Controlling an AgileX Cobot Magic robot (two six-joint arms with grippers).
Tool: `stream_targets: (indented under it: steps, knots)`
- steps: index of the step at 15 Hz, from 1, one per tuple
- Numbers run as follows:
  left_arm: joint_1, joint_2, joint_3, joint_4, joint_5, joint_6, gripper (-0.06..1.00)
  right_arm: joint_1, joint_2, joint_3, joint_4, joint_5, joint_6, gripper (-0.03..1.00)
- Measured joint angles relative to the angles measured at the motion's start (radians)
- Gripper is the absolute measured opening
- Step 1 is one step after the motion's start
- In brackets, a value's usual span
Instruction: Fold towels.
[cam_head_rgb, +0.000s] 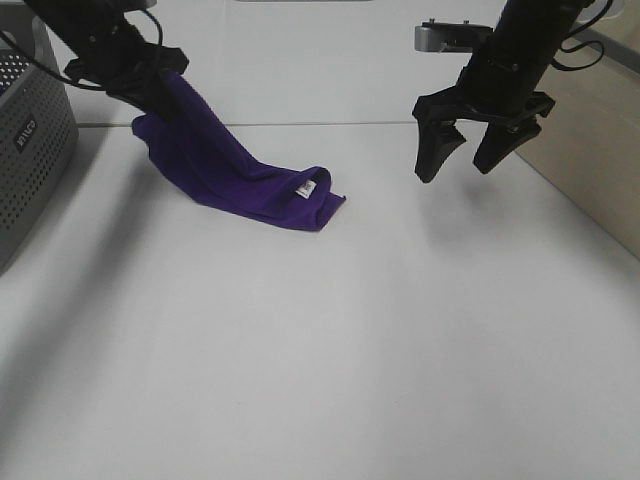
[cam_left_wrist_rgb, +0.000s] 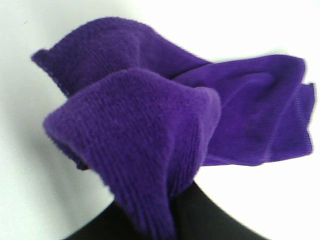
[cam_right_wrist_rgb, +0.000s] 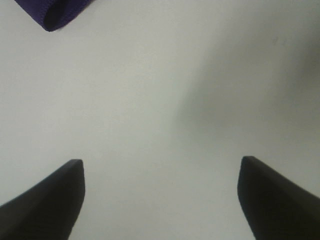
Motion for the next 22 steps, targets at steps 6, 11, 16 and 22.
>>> stream_targets:
  steps: [6, 11, 16, 22]
  knots:
    - [-0.212, 0.065, 0.000, -0.063, -0.014, 0.002, 0.03, 0.000, -0.116, 0.000, 0.010, 0.007, 0.000, 0.82]
    - [-0.253, 0.121, 0.000, -0.169, -0.060, -0.042, 0.68, 0.000, -0.147, 0.000, 0.036, 0.054, 0.008, 0.81]
    - [-0.249, 0.068, -0.051, -0.343, -0.018, 0.029, 0.83, 0.000, -0.218, 0.000, 0.043, 0.061, 0.015, 0.81]
    - [-0.156, -0.039, -0.263, 0.171, 0.007, -0.126, 0.83, 0.000, -0.314, 0.000, -0.017, 0.070, 0.083, 0.81]
